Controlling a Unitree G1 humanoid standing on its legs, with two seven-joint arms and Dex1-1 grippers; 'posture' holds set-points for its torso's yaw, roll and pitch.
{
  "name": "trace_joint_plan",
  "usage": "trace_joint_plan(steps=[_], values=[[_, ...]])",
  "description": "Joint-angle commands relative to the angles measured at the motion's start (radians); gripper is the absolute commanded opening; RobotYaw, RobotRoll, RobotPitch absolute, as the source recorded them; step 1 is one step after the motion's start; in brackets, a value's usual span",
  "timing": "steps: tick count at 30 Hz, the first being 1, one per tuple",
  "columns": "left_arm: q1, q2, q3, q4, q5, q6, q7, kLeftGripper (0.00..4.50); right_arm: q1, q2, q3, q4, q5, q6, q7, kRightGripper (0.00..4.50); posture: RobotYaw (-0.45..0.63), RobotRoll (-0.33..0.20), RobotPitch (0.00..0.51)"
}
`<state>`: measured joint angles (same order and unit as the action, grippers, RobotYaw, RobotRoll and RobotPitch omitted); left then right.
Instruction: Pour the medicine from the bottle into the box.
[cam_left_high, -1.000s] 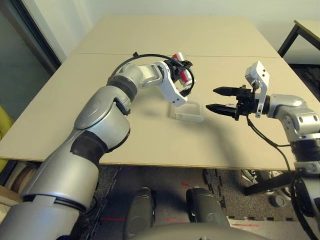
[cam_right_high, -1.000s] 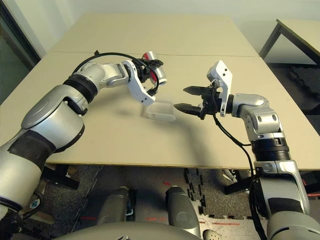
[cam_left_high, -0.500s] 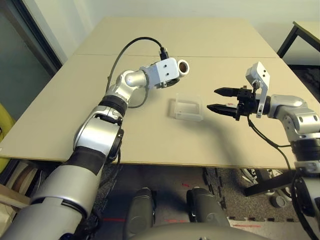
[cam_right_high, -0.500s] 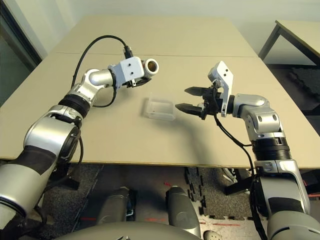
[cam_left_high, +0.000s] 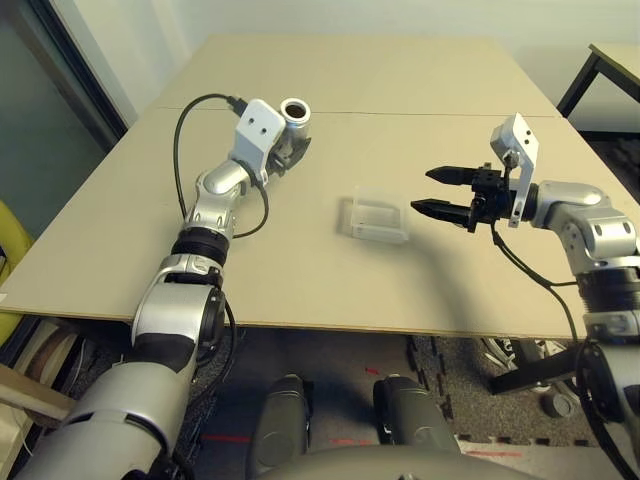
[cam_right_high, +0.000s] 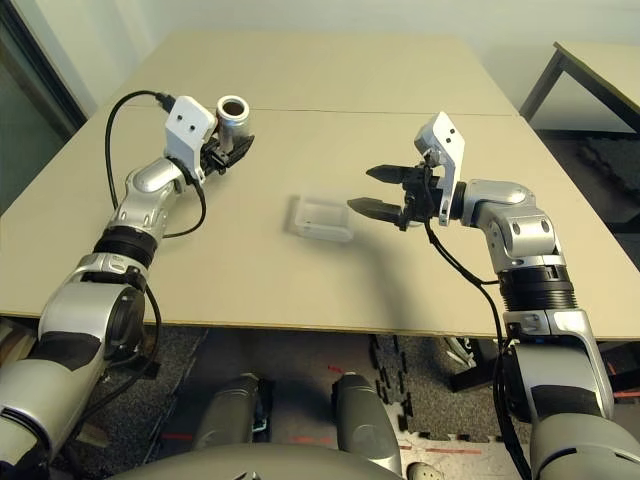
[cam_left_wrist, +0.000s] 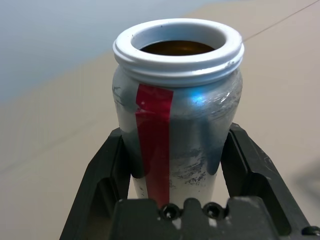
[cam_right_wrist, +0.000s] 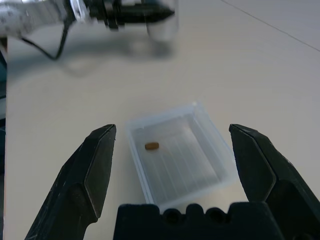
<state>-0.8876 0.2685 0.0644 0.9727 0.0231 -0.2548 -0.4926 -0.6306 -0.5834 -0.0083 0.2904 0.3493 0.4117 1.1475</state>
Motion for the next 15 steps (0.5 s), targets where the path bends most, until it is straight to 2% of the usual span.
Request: trace_joint_plan(steps=[1,6,15], values=[[-0.002,-0.021,0.041,0.033,-0.051,0.043,0.041,2.82,-0.011,-0.003,0.013,0.011,-0.007,-0.01,0.007,4.5,-0.06,0.0,0.041],[-0.004,-0.028,0.056,0.09,-0.064,0.056,0.076,2.82,-0.001,-0.014,0.008,-0.001,-0.002,-0.004,0.013,4.5,-0.07,0.0,0.044],[0.021,-0.045,0.076,0.157,-0.088,0.029,0.045,2.82,0.006,-0.025,0.005,-0.006,-0.001,0.0,0.018,4.5,-0.08,0.0,0.04]])
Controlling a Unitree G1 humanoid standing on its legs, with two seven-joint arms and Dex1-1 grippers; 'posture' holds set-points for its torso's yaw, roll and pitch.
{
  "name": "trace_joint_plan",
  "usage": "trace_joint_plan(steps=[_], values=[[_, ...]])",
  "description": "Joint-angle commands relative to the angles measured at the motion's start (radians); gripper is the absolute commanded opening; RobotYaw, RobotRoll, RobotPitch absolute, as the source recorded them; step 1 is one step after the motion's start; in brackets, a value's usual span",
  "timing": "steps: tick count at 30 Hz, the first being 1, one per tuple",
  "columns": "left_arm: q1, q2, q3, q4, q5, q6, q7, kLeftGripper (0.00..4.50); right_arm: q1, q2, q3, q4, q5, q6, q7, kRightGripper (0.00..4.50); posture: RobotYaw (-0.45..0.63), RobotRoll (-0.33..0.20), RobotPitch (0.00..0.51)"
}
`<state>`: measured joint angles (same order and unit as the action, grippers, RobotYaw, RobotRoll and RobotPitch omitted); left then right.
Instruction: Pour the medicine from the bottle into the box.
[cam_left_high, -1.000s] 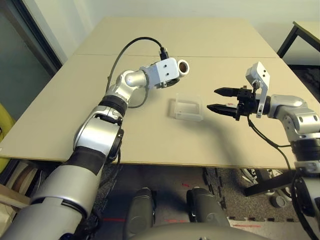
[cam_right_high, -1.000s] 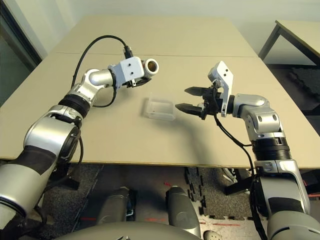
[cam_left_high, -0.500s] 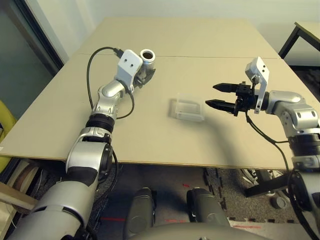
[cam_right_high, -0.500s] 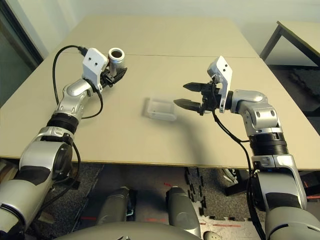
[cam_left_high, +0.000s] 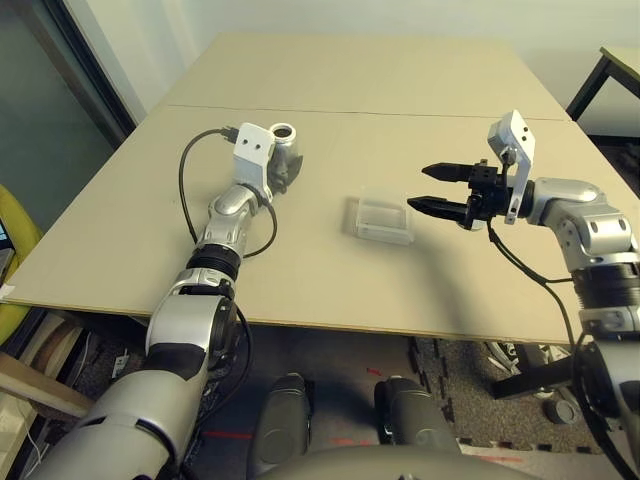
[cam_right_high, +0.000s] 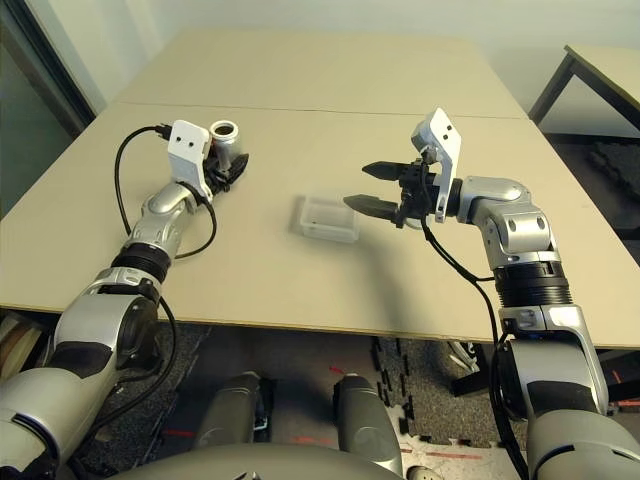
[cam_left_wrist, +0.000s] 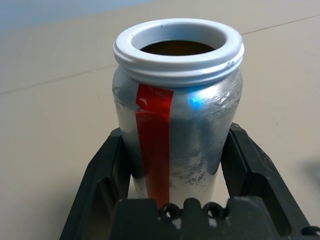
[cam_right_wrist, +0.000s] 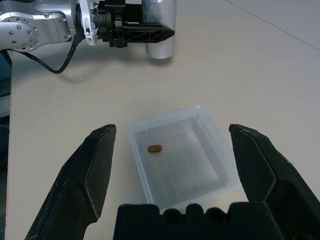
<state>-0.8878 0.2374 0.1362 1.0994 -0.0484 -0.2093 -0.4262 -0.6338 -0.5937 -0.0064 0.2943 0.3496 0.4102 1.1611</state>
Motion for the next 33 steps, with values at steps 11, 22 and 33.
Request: trace_joint_plan(steps=[11,22,33], values=[[0.055,-0.028,0.0,0.075,-0.005,-0.045,-0.015,2.82,0.003,-0.023,0.003,-0.012,0.003,0.008,0.008,4.5,-0.08,0.0,0.039],[0.111,-0.01,0.005,-0.033,-0.036,-0.06,-0.082,4.47,-0.011,-0.012,0.013,0.006,0.0,0.006,0.024,4.5,-0.06,0.0,0.048],[0.218,-0.012,0.014,-0.176,-0.075,-0.055,-0.114,4.47,-0.012,0.005,0.023,0.016,-0.008,-0.008,0.029,4.5,-0.04,0.0,0.054]])
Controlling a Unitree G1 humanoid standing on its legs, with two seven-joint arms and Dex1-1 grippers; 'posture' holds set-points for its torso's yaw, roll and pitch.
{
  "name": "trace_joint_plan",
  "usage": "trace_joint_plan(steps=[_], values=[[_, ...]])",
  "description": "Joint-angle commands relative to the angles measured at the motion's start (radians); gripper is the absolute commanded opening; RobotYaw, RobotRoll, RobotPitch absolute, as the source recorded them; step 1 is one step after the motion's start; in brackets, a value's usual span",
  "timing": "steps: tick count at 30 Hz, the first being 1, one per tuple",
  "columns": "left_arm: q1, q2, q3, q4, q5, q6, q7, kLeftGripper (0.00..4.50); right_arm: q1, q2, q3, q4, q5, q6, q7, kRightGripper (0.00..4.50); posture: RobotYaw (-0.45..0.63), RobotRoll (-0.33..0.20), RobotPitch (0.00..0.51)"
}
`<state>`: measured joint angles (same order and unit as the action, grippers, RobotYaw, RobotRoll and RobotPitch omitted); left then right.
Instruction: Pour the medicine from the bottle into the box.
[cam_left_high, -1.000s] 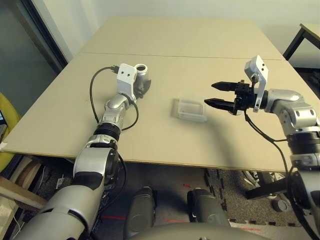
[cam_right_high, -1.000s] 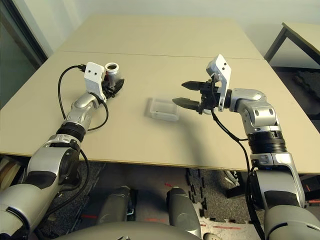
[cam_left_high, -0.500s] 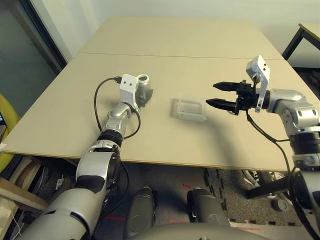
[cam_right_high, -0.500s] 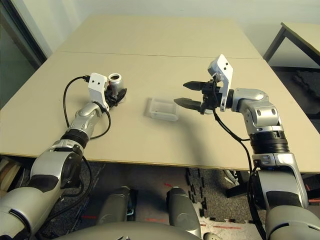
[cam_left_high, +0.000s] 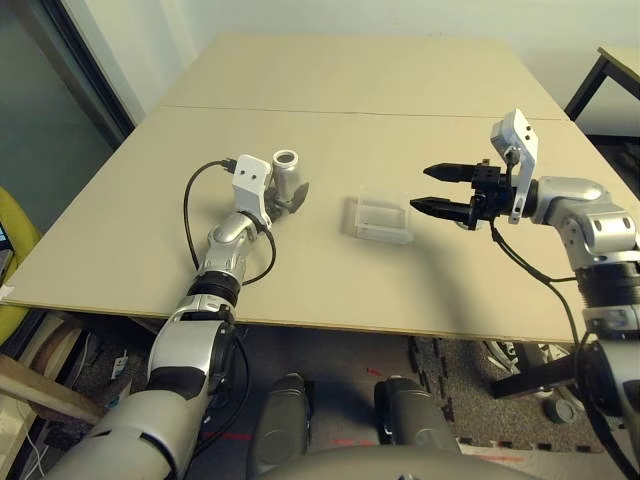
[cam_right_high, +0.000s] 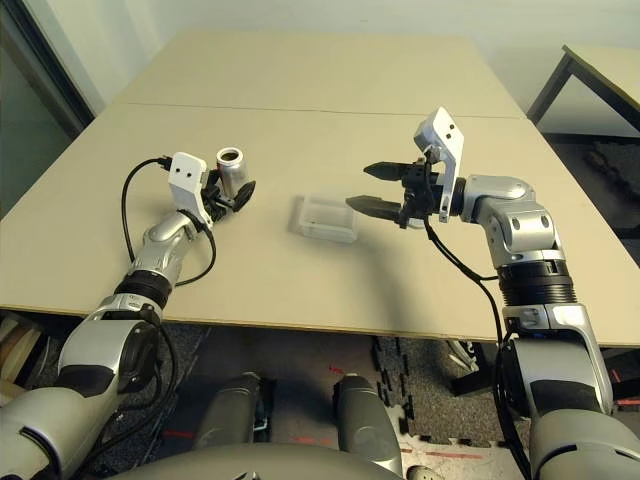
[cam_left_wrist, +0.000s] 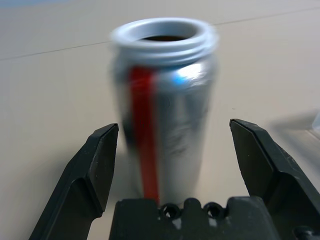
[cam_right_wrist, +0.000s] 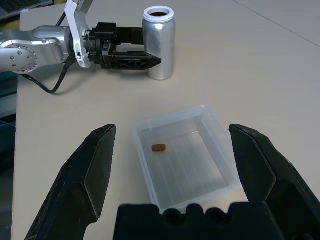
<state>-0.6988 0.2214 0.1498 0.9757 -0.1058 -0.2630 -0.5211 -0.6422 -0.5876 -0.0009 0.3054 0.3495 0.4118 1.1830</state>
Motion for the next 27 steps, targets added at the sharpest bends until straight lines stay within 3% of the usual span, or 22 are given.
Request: trace_joint_plan(steps=[1,8,13,19,27], values=[[0.043,0.001,-0.002,-0.074,-0.023,0.004,-0.024,4.47,-0.003,-0.001,0.018,0.005,-0.009,-0.011,0.008,4.5,-0.04,0.0,0.056],[0.144,-0.017,0.001,-0.257,-0.059,0.069,0.0,4.47,0.006,-0.003,0.021,-0.002,-0.005,-0.015,0.01,4.5,-0.04,0.0,0.057],[0.293,-0.026,-0.004,-0.511,-0.068,0.175,0.07,4.47,0.015,-0.013,0.015,-0.006,-0.001,-0.017,0.011,4.5,-0.04,0.0,0.057],[0.452,0.023,0.049,-0.802,-0.087,0.32,0.159,4.47,0.032,-0.025,0.006,0.007,0.003,-0.02,0.007,4.5,-0.02,0.0,0.063],[0.426,0.124,0.126,-0.801,-0.072,0.37,0.244,4.47,0.044,-0.019,-0.03,0.074,-0.001,-0.04,-0.055,4.5,-0.01,0.0,0.073]])
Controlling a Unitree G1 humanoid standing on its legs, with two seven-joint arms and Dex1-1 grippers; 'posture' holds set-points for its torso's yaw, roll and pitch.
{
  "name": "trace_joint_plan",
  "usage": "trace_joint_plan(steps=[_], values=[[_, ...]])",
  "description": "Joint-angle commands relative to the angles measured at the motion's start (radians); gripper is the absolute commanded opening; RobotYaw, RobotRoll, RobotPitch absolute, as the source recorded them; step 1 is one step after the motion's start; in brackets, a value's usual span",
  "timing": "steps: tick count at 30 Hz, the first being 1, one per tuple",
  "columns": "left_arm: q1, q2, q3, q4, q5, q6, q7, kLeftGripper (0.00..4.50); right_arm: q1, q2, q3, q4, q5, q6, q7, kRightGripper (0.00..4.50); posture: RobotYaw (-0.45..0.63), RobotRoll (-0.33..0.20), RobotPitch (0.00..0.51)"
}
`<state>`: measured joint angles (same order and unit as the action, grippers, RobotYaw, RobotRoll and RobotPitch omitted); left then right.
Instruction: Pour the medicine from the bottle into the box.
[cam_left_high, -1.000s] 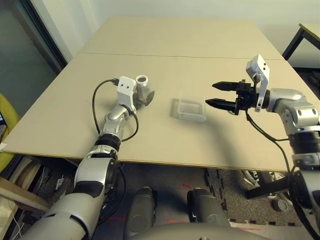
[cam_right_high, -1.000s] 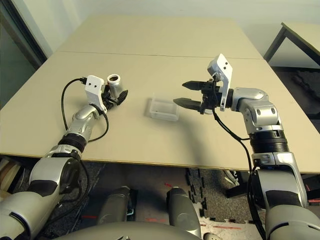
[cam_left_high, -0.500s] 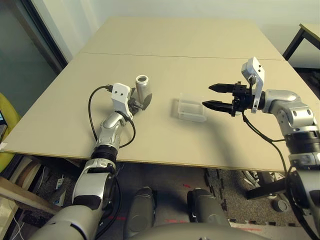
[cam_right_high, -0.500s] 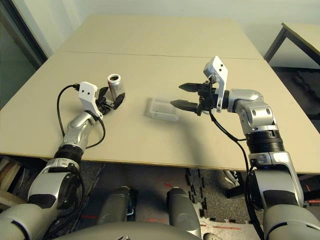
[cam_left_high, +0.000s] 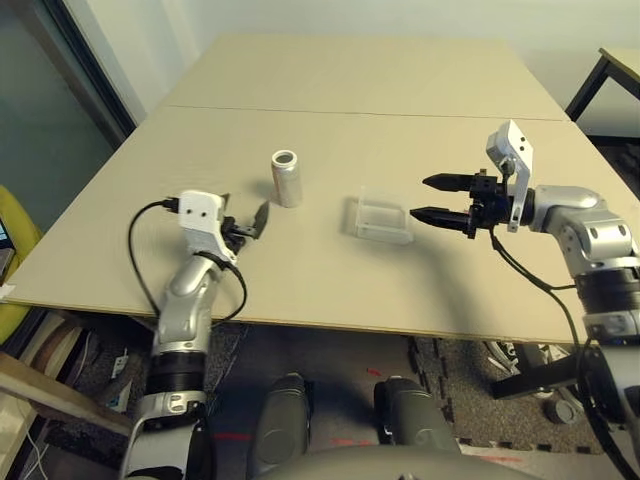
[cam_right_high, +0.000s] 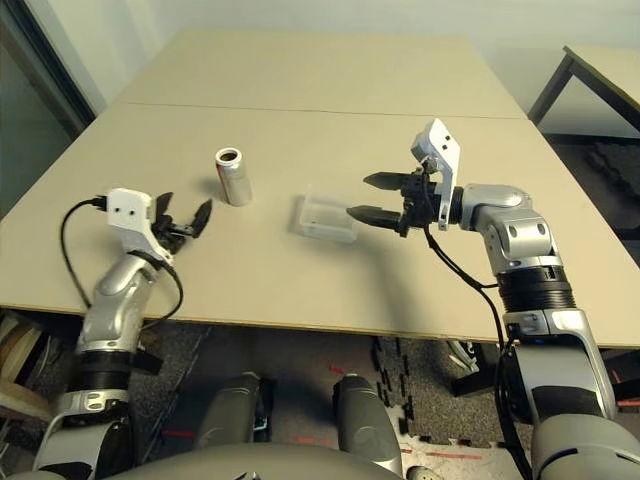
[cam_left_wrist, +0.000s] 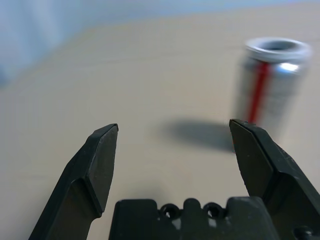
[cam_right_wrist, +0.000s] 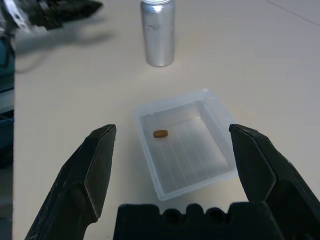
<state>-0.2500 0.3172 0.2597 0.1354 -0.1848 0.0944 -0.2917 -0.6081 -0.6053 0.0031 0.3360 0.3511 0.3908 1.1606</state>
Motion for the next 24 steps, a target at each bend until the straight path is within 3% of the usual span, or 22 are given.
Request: trace_joint_plan(steps=[1,5,12,24], values=[[-0.038,0.049,0.024,0.07,0.013,0.004,0.018,4.47,0.01,-0.001,-0.048,0.066,-0.008,-0.027,-0.057,4.5,-0.01,0.0,0.075],[-0.11,0.116,0.041,0.212,0.022,-0.039,0.022,4.47,-0.014,0.013,-0.143,0.192,-0.009,-0.07,-0.223,4.5,-0.01,0.0,0.08],[-0.213,0.167,0.042,0.427,0.04,-0.123,0.025,4.47,-0.023,0.033,-0.282,0.363,-0.034,-0.21,-0.527,4.5,-0.02,0.0,0.083],[-0.351,0.216,0.032,0.697,0.057,-0.253,0.014,4.47,-0.044,0.063,-0.357,0.649,-0.144,-0.534,-1.02,4.5,-0.03,0.0,0.08]])
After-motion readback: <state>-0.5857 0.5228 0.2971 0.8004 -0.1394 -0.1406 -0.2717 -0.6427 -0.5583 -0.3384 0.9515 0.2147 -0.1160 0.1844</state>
